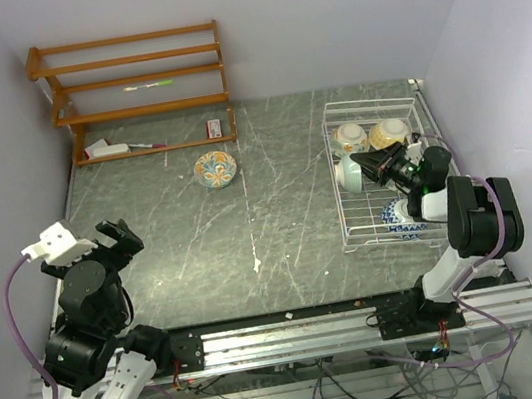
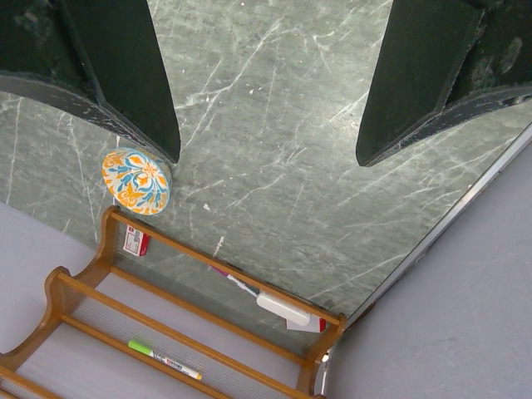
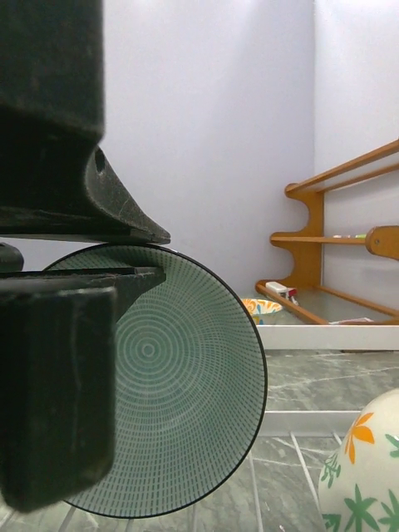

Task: Load the bowls into the dish rack

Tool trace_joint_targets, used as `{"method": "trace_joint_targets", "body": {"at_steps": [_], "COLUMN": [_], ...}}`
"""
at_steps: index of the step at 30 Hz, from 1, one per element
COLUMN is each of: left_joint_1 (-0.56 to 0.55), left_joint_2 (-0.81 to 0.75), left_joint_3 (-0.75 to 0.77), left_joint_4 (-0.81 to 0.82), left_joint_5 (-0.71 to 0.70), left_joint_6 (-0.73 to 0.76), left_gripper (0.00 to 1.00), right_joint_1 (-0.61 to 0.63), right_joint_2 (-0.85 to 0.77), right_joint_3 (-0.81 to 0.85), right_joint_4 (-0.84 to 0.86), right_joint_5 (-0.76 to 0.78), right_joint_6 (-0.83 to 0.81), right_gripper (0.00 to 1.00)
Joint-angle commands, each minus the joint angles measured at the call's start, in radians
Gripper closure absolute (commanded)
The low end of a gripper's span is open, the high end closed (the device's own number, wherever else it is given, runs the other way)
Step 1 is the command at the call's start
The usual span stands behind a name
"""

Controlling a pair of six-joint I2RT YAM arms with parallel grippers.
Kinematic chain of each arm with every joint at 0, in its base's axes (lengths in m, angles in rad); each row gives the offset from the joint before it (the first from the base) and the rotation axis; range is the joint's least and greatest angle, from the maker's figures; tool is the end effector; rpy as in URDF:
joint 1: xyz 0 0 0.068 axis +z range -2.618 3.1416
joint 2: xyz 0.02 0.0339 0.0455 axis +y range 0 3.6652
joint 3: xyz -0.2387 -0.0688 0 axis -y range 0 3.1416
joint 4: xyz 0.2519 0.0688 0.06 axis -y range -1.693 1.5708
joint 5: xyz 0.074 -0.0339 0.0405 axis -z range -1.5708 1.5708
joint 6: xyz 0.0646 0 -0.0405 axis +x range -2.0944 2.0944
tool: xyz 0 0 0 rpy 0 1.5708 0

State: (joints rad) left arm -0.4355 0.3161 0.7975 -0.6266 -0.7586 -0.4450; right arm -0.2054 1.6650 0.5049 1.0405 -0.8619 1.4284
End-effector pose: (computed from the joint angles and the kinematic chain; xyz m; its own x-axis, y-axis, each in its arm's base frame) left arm 0.1169 -0.0054 0.3400 0.0154 -0.3518 -0.9360 -0.3371 0.8794 -0.3361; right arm 0.3167 -0.0159 0.1303 -0.6155 0.7865 -0.0512 0.0298 0.0882 0.9957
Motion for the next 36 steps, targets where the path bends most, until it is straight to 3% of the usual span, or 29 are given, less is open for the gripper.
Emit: {"method": "trace_joint_targets", "body": {"at_steps": [1,25,36], "left_joint_1": [0.007,0.008,0.007], "left_joint_2": [-0.009,0.009,0.006], "left_joint_3": [0.001,0.000,0.000], "left_joint_4": [0.011,0.012,0.008], "left_joint_5": [-0.018,-0.013,-0.010], "left_joint_6": [0.001,0.001,-0.006], "left_gripper": [0.02,0.02,0.02], "right_joint_1": [-0.020,-0.208,-0.219], "right_joint_2": [0.018,-0.058,-0.108], "right_joint_3": [-0.038,-0.115,-0.086], "right_joint_4": [-0.121,-0.388,-0.490], "right_joint_5": [0.035,-0.012,0.007], "right_joint_6": [-0.066,-0.309,-0.384], "right_gripper": [0.95,0.87,0.83]}}
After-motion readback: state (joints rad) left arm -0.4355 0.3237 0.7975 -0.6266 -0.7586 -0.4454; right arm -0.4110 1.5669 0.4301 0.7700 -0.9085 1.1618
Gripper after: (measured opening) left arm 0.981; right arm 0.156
